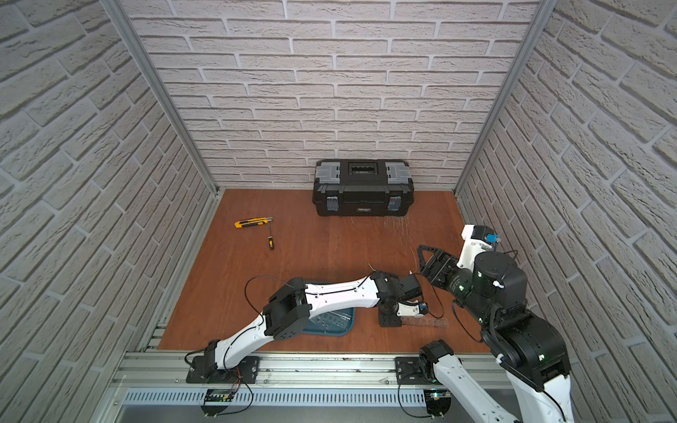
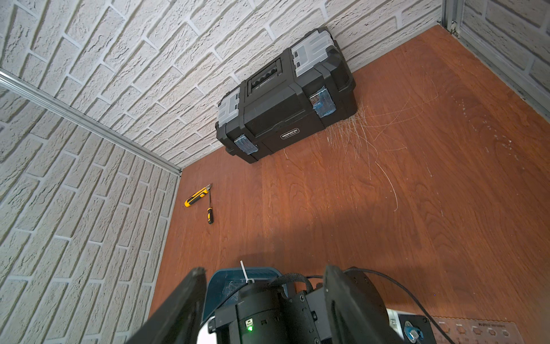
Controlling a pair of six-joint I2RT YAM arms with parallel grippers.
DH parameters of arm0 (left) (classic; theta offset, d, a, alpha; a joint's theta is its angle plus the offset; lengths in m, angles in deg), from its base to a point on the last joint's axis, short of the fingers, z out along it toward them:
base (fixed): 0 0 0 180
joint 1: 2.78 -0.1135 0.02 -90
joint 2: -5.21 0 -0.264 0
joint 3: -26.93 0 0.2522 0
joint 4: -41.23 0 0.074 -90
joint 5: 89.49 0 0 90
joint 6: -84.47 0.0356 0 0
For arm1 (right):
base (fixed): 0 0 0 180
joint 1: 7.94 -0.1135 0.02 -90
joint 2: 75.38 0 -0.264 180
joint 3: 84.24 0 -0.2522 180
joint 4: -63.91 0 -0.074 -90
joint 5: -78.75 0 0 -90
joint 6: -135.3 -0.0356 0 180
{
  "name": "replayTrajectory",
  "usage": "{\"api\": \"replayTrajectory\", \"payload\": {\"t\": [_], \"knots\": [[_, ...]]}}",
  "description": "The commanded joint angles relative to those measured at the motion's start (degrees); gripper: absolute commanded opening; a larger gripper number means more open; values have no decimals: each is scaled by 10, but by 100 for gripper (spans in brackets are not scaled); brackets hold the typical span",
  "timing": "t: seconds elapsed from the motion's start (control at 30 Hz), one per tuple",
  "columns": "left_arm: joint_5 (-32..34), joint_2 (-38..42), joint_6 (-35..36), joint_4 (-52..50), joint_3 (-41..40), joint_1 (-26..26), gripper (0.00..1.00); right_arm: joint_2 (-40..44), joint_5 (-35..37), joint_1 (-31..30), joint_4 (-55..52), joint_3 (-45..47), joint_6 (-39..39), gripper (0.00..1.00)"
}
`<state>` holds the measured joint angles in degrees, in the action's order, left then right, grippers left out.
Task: Put the scattered rulers into the storage box
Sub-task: Move the ruler to the center of the board.
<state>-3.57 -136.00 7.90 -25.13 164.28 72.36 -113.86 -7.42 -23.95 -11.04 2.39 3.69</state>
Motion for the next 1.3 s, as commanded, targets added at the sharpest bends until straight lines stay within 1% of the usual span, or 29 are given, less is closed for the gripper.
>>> {"api": "replayTrajectory", "payload": {"t": [0.0,0.13,0.2,0.27,0.4,0.63,0.87,0.93,1.1,1.2,1.27], "knots": [[0,-38,20,-49,-5,18,52,4,11,0,7,-18,5,67],[0,-25,15,-31,-43,30,52,4,11,0,8,-21,6,67],[-6,-23,10,-29,-47,29,53,6,8,0,11,-17,7,67],[-11,-31,9,-39,-35,26,53,7,6,0,14,-11,4,67],[-14,-61,10,-77,15,23,52,11,3,0,19,-5,-1,67],[-4,-83,5,-98,26,23,30,19,11,0,12,1,1,68],[11,-92,-3,-90,21,29,8,12,12,0,18,-4,5,68],[12,-95,-9,-86,18,29,0,10,14,0,17,-8,8,68],[16,-83,-19,-66,-6,30,0,11,19,0,12,-5,11,68],[30,-65,-26,-43,-29,29,0,11,16,0,14,2,10,68],[35,-51,-35,-32,-42,18,0,11,12,0,17,9,8,68]]}}
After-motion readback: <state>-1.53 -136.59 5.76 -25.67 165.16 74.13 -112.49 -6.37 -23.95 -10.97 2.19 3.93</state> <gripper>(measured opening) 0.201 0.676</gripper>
